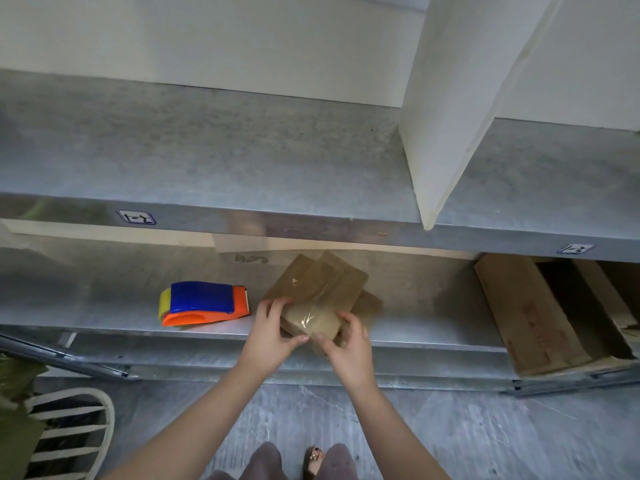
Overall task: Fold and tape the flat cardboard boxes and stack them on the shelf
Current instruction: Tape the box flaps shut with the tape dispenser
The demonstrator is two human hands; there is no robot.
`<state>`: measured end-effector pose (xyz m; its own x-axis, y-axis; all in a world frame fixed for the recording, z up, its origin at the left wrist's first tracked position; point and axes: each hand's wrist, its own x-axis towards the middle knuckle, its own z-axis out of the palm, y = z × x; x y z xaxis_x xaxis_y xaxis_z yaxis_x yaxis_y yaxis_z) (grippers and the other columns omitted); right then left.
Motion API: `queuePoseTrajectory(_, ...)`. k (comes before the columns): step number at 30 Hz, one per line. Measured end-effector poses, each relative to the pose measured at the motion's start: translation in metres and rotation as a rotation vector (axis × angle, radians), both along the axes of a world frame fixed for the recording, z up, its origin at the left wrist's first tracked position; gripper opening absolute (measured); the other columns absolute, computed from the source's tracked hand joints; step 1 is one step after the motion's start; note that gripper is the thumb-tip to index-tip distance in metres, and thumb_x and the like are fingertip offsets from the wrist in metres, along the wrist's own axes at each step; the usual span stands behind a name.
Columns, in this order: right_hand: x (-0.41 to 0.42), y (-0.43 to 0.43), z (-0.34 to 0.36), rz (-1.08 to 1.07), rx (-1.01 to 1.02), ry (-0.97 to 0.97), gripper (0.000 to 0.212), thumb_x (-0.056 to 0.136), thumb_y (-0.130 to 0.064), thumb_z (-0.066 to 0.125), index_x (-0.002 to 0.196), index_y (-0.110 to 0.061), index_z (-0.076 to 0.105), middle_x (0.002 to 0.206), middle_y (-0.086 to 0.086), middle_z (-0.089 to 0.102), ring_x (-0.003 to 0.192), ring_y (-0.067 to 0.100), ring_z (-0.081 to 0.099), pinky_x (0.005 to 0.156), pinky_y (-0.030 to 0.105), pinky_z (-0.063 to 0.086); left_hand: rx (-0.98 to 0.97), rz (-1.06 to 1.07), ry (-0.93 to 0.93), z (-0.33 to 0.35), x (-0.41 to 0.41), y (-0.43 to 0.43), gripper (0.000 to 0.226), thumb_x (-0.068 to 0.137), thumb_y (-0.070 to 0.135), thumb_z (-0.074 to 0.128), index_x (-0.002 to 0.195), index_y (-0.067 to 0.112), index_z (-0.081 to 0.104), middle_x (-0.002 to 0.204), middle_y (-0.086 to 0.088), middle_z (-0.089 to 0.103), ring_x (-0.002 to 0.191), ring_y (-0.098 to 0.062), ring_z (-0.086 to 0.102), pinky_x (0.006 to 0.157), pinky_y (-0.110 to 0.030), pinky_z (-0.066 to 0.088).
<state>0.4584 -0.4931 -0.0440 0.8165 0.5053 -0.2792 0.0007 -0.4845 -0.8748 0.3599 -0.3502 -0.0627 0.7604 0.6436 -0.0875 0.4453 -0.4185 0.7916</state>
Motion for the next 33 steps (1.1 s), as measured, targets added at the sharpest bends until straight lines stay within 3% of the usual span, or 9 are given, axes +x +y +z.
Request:
queuePoseTrajectory(6, 0.011, -0.001, -0.002, 0.270, -0.175, -0.231, 0.071, 0.080, -0.038, 0.077, 0.142, -0.027, 0.042, 0.152, 0.000, 0.036, 0.146, 0.018, 0.023, 0.117, 0.035, 0.026, -0.007, -0.012, -0.002, -0.003, -0.010, -0.012, 0.074, 0.080, 0.036, 0.076, 0.143, 0.027, 0.039, 0.135, 0.006, 0.039, 0.122, -0.012, 0.046, 0.097, -0.032, 0.047)
queuePoseTrajectory(10, 0.025, 0.009, 0.005, 0.347, -0.286, -0.327, 0.071, 0.084, -0.038, 0.072, 0.146, -0.027, 0.039, 0.157, 0.007, 0.025, 0.144, 0.028, 0.026, 0.116, 0.037, 0.028, -0.002, -0.104, 0.127, 0.010, -0.009, 0.008, 0.067, 0.089, 0.036, 0.065, 0.148, 0.027, 0.034, 0.143, -0.002, 0.043, 0.130, -0.018, 0.045, 0.106, -0.032, 0.040)
queuePoseTrajectory(12, 0.028, 0.007, 0.009, 0.367, -0.333, -0.396, 0.072, 0.084, -0.044, 0.069, 0.147, -0.029, 0.037, 0.157, 0.003, 0.024, 0.142, 0.027, 0.027, 0.115, 0.037, 0.030, 0.159, -0.203, 0.198, 0.020, -0.013, 0.019, 0.063, 0.092, 0.041, 0.059, 0.148, 0.028, 0.033, 0.146, -0.003, 0.042, 0.133, -0.021, 0.041, 0.108, -0.033, 0.035)
queuePoseTrajectory(15, 0.025, -0.004, 0.016, 0.411, -0.401, -0.561, 0.069, 0.086, -0.055, 0.057, 0.147, -0.033, 0.033, 0.155, -0.003, 0.029, 0.140, 0.023, 0.027, 0.111, 0.040, 0.034, 0.557, -0.336, 0.237, 0.039, -0.032, 0.035, 0.056, 0.092, 0.045, 0.055, 0.143, 0.025, 0.043, 0.141, -0.001, 0.049, 0.133, -0.025, 0.042, 0.110, -0.036, 0.031)
queuePoseTrajectory(17, 0.018, -0.010, 0.021, 0.448, -0.404, -0.685, 0.062, 0.089, -0.054, 0.050, 0.145, -0.034, 0.035, 0.152, -0.003, 0.034, 0.141, 0.023, 0.025, 0.113, 0.041, 0.030, 0.760, -0.382, 0.231, 0.052, -0.047, 0.045, 0.053, 0.086, 0.041, 0.066, 0.134, 0.021, 0.055, 0.131, -0.003, 0.059, 0.127, -0.028, 0.050, 0.109, -0.043, 0.036)
queuePoseTrajectory(20, 0.004, -0.007, 0.032, 0.516, -0.360, -0.802, 0.055, 0.090, -0.049, 0.050, 0.142, -0.031, 0.043, 0.147, -0.001, 0.043, 0.141, 0.025, 0.029, 0.115, 0.041, 0.025, 0.905, -0.369, 0.244, 0.065, -0.070, 0.061, 0.048, 0.077, 0.035, 0.077, 0.120, 0.017, 0.065, 0.120, -0.006, 0.066, 0.116, -0.030, 0.059, 0.104, -0.047, 0.042)
queuePoseTrajectory(24, -0.025, 0.023, 0.044, 0.568, -0.261, -0.883, 0.050, 0.088, -0.039, 0.058, 0.136, -0.025, 0.054, 0.140, 0.005, 0.052, 0.137, 0.031, 0.040, 0.113, 0.046, 0.030, 0.900, -0.319, 0.304, 0.076, -0.097, 0.080, 0.050, 0.082, 0.036, 0.073, 0.125, 0.015, 0.063, 0.126, -0.008, 0.063, 0.120, -0.032, 0.056, 0.107, -0.048, 0.040)
queuePoseTrajectory(33, -0.082, 0.111, 0.029, 0.656, -0.335, -0.727, 0.054, 0.094, -0.034, 0.048, 0.146, -0.024, 0.039, 0.148, 0.001, 0.041, 0.145, 0.025, 0.022, 0.120, 0.039, 0.018, 0.782, -0.332, 0.389, 0.072, -0.127, 0.137, 0.063, 0.087, 0.038, 0.065, 0.142, 0.016, 0.046, 0.142, -0.011, 0.050, 0.130, -0.032, 0.046, 0.112, -0.046, 0.030)
